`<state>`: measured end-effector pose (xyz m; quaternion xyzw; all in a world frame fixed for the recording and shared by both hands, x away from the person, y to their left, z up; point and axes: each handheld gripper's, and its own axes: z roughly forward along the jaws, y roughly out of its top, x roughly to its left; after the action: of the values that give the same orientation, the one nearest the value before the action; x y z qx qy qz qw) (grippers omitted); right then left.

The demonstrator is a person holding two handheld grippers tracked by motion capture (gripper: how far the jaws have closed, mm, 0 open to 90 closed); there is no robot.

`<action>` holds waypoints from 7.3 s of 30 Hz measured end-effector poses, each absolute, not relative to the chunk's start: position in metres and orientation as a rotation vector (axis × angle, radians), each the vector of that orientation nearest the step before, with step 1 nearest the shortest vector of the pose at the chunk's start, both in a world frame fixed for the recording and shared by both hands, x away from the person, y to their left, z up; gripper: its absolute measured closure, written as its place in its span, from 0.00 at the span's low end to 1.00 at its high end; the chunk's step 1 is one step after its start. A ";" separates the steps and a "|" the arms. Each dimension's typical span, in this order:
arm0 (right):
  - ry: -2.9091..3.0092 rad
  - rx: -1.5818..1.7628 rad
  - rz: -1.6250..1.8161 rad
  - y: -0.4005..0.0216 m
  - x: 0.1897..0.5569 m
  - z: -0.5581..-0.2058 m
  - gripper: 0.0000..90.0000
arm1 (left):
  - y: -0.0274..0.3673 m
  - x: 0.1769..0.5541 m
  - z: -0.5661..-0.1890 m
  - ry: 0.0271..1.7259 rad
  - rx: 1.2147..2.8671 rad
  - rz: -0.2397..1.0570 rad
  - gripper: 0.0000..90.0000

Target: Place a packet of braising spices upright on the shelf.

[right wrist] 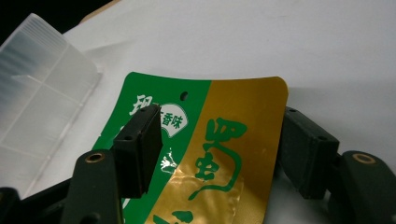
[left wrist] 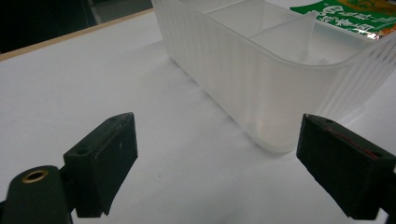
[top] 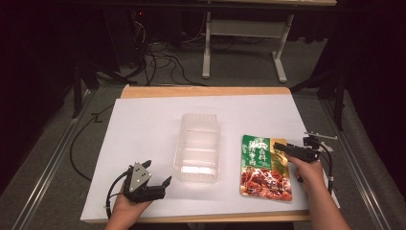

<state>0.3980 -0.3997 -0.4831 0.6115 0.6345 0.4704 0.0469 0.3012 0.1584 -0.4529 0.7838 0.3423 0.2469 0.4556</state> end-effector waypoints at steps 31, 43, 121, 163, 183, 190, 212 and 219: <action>2.070 1.775 1.430 -0.392 0.397 -0.484 0.59 | 0.157 0.299 -0.452 0.832 1.931 0.616 0.14; 2.124 1.758 1.376 -0.389 0.398 -0.484 0.73 | 0.158 0.299 -0.452 0.831 1.936 0.619 0.14; 1.553 1.128 1.602 -0.378 0.307 -0.355 1.00 | 0.162 0.298 -0.447 0.820 1.905 0.649 0.15; 1.668 0.858 1.784 -0.291 0.327 -0.335 1.00 | 0.175 0.281 -0.450 0.829 1.925 0.665 0.15; 1.710 0.766 1.868 -0.245 0.352 -0.319 1.00 | 0.177 0.279 -0.450 0.828 1.927 0.662 0.15; 1.721 0.752 1.902 -0.229 0.363 -0.321 1.00 | 0.178 0.279 -0.450 0.831 1.926 0.661 0.15; 1.751 0.768 1.926 -0.179 0.407 -0.342 1.00 | 0.179 0.276 -0.450 0.852 1.916 0.654 0.15; 1.752 0.764 1.931 -0.169 0.415 -0.350 1.00 | 0.180 0.277 -0.450 0.856 1.916 0.652 0.15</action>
<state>0.4153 -0.1694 -0.3502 0.2749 0.6303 0.6948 0.2108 0.2766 0.1802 -0.4504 0.7766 0.3469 0.2644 0.4546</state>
